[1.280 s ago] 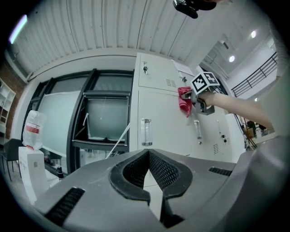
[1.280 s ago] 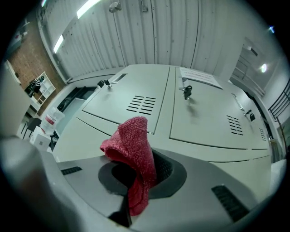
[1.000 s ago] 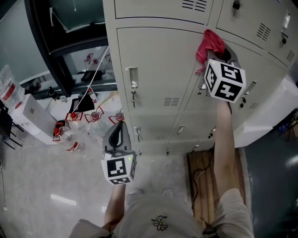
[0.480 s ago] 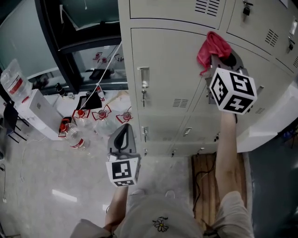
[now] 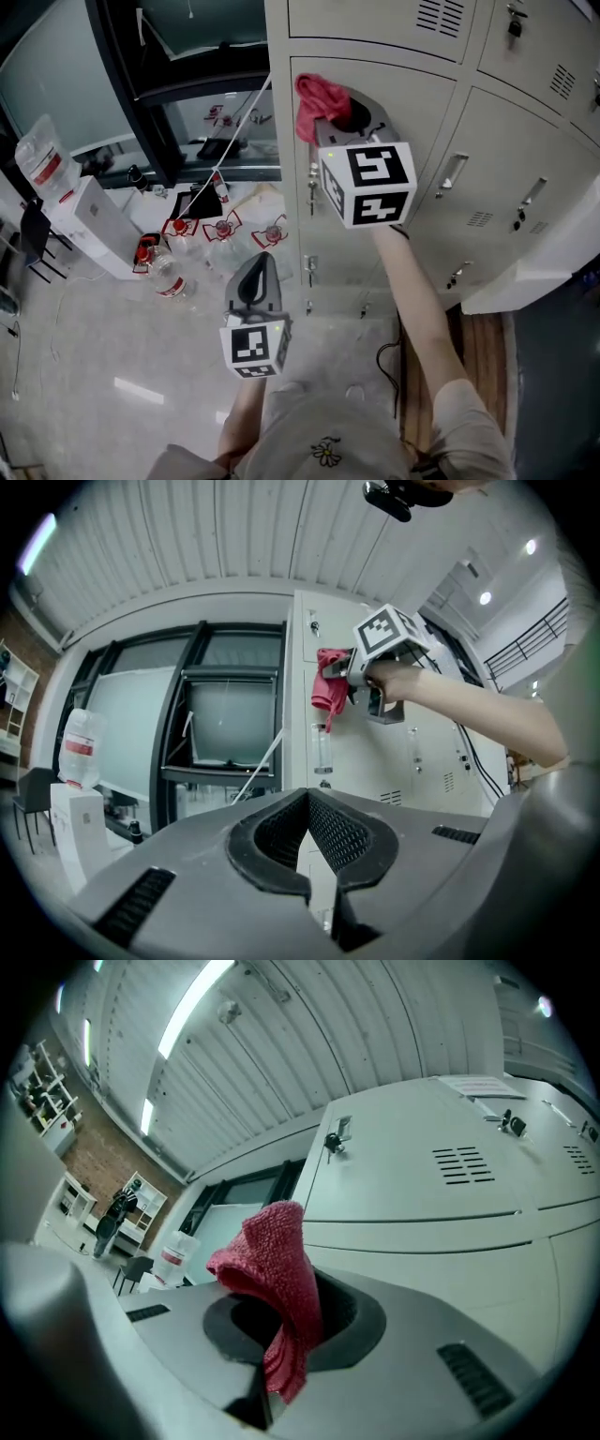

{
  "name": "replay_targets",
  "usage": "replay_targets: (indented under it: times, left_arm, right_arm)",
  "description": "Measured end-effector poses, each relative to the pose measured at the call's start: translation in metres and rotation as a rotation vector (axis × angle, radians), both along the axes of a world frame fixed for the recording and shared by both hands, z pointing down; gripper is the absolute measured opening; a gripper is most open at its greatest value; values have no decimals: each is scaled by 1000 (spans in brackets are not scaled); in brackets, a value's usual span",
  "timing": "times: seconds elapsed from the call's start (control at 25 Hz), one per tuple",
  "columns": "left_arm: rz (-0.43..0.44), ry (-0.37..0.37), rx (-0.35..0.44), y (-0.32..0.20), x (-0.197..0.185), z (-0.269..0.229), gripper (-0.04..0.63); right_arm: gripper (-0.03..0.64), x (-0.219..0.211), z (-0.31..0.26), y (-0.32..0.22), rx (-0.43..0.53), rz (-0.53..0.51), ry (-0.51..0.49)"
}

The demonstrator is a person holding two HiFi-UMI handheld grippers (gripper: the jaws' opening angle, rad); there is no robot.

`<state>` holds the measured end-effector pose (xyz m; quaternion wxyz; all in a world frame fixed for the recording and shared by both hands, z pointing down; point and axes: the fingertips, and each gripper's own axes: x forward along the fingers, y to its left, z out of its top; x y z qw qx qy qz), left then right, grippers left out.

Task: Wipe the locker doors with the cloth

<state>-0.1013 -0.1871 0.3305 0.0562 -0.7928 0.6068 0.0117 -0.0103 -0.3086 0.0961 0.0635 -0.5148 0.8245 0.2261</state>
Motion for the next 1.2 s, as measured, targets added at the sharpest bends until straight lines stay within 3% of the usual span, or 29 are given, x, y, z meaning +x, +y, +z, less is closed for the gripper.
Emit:
replay_targets:
  times: [0.32, 0.64, 0.84, 1.2]
  left_arm:
    - [-69, 38, 0, 7, -34, 3, 16]
    - [-95, 42, 9, 6, -43, 1, 15]
    - [-98, 41, 8, 5, -40, 1, 15]
    - [-70, 25, 0, 0, -18, 3, 17]
  right_arm:
    - [29, -31, 21, -30, -43, 32, 69]
    - [29, -28, 19, -31, -32, 58, 71]
    - [29, 0, 20, -30, -19, 97, 57]
    - [29, 90, 24, -25, -10, 212, 44]
